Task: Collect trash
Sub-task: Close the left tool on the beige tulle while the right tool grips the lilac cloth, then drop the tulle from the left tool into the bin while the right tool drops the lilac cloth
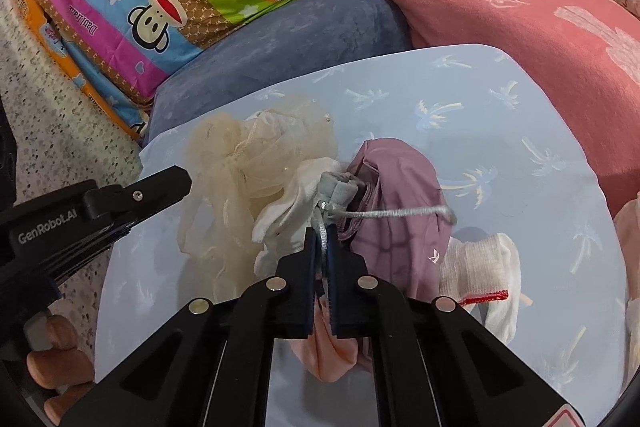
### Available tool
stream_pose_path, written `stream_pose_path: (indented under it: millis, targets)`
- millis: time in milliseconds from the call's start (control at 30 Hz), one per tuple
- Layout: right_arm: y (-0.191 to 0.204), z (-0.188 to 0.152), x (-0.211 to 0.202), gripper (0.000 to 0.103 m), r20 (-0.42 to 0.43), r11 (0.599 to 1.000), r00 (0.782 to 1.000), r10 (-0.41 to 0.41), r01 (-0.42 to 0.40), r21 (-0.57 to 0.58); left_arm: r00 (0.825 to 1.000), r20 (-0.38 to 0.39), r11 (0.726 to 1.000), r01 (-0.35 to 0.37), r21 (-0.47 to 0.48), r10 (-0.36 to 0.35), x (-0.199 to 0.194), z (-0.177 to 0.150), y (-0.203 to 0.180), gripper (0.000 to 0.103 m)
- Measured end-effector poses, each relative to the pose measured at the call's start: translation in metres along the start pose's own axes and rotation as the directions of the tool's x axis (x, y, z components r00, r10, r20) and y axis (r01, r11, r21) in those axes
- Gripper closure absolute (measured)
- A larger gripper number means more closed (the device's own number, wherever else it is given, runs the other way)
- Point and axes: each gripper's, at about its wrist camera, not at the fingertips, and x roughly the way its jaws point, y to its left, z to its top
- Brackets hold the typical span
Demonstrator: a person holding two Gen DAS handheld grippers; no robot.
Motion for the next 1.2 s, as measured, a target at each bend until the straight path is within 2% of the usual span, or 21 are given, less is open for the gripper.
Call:
stream_pose_path:
  millis: [67, 100, 300, 333, 367, 400, 467, 567, 933, 1200]
  targets:
    - [0.0, 0.001, -0.007, 0.098, 0.017, 1.0, 1.0, -0.002, 0.001, 0.003, 1.0, 0.001, 1.0, -0.005, -0.012, 0.005, 0.001, 0.001, -0.001, 0.047]
    - [-0.001, 0.002, -0.01, 0.098, 0.025, 1.0, 1.0, -0.001, 0.001, 0.005, 1.0, 0.015, 1.0, -0.016, -0.015, 0.016, 0.0, 0.001, -0.002, 0.042]
    - [-0.003, 0.004, -0.021, 0.098, 0.044, 1.0, 0.999, 0.006, -0.006, 0.01, 0.999, 0.018, 0.999, -0.039, 0.024, 0.039, 0.013, 0.005, -0.014, 0.04]
    - [-0.004, 0.003, -0.022, 0.098, 0.044, 1.0, 0.999, 0.007, -0.007, 0.012, 0.999, 0.011, 0.998, -0.05, 0.027, 0.05, 0.018, 0.006, -0.014, 0.042]
    - [-0.004, 0.004, -0.022, 0.098, 0.044, 1.0, 0.999, 0.008, -0.008, 0.013, 0.998, 0.007, 0.998, -0.056, 0.028, 0.056, 0.022, 0.007, -0.014, 0.051]
    - [-0.004, 0.003, -0.023, 0.098, 0.043, 1.0, 0.999, 0.01, -0.011, 0.015, 0.998, 0.0, 0.998, -0.058, 0.03, 0.058, 0.025, 0.007, -0.015, 0.055]
    - [-0.005, 0.003, -0.024, 0.098, 0.044, 1.0, 0.999, 0.015, -0.016, 0.019, 0.998, -0.025, 0.998, -0.053, 0.026, 0.053, 0.032, 0.007, -0.014, 0.073]
    - [-0.003, 0.002, -0.027, 0.098, 0.048, 1.0, 0.999, 0.022, -0.023, 0.017, 0.998, -0.049, 0.999, -0.04, 0.013, 0.04, 0.035, 0.004, -0.013, 0.091]
    - [0.003, 0.006, -0.077, 0.098, 0.141, 0.998, 0.988, 0.061, -0.063, 0.008, 1.0, 0.02, 0.999, 0.008, 0.033, -0.009, -0.022, -0.004, -0.027, 0.095]
    - [-0.009, 0.006, -0.133, 0.098, 0.228, 0.997, 0.971, 0.066, -0.073, 0.025, 0.997, 0.061, 0.996, 0.042, 0.074, -0.047, -0.056, -0.013, -0.062, 0.095]
